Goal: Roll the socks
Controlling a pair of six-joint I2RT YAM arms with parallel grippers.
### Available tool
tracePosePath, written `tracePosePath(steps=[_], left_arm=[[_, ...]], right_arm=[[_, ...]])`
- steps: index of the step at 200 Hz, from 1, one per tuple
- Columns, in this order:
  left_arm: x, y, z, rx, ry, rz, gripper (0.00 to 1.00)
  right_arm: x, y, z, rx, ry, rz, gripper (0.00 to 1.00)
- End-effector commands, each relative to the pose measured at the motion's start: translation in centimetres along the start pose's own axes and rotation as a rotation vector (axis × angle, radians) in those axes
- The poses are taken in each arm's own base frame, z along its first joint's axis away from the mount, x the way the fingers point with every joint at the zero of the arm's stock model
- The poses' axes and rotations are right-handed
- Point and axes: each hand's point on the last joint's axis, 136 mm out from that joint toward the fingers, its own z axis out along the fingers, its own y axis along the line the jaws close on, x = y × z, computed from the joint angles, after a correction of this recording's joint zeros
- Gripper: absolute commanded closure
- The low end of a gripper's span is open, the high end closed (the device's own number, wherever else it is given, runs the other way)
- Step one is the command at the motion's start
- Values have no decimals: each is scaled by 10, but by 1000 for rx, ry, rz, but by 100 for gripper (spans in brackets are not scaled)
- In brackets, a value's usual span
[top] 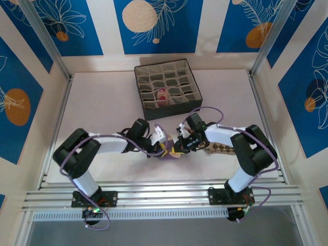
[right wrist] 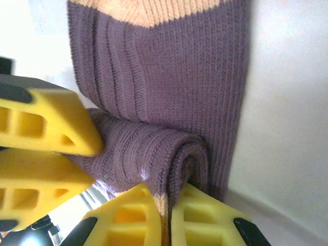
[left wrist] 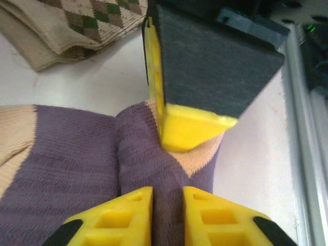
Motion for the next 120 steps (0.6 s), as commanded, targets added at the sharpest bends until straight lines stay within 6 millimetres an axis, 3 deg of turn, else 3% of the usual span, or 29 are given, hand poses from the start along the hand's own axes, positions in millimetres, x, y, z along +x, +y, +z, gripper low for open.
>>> tracePosePath(steps=[1, 34, 61, 120], left_arm=[[5, 9, -15, -200, 75, 156, 76], [-9, -1, -30, -393, 111, 456, 71], [-12, -17, -26, -483, 118, 667, 66], [-5, -32, 3, -490, 161, 806, 61]], right_arm=[[27, -30, 0, 150, 100, 119, 99], [31, -30, -5, 165, 140, 155, 99], [33, -29, -4, 162, 164, 175, 99], [32, -29, 2, 146, 195, 191, 99]])
